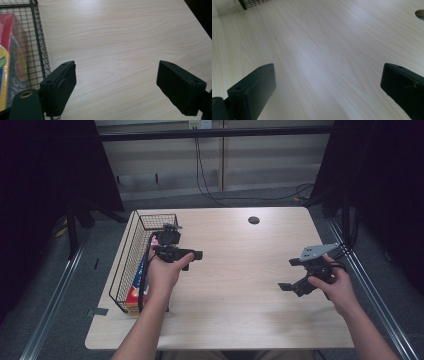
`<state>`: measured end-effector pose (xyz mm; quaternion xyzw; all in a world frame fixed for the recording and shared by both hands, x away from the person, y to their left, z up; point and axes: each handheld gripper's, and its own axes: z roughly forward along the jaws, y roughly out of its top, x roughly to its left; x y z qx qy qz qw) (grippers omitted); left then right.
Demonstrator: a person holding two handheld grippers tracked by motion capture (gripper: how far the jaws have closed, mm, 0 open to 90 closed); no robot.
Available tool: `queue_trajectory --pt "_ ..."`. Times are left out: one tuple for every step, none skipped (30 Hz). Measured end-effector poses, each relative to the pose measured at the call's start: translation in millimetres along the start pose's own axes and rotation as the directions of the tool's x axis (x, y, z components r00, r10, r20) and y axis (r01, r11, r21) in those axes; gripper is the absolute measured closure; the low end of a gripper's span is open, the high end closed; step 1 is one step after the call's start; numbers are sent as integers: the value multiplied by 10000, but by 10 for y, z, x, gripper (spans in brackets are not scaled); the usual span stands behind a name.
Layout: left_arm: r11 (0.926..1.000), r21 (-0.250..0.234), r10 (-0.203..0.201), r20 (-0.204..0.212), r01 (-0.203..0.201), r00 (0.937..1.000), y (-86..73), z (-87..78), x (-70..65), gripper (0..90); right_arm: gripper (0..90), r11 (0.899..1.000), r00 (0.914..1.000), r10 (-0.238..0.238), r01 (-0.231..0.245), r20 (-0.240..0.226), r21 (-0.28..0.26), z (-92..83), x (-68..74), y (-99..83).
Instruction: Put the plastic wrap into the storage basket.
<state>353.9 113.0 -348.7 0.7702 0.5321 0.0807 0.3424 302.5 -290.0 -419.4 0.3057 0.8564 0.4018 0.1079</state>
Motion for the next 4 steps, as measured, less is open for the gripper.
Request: queue_trajectory --pt "10000 -21 9 18 -9 10000 -11 16 -15 158 0 10000 10000 40 -40 14 -5 0 -5 -5" --pt "10000 -21 44 47 -43 10000 -21 29 -28 157 0 10000 10000 83 -83 47 -9 2 -10 -11" --pt "10000 8 86 114 -86 9999 -31 42 -38 156 0 9999 9999 107 -107 25 -13 5 -18 -19" --pt "9999 -17 112 191 -111 9998 -44 56 -49 154 0 10000 9999 73 -73 81 58 10 -18 -24"
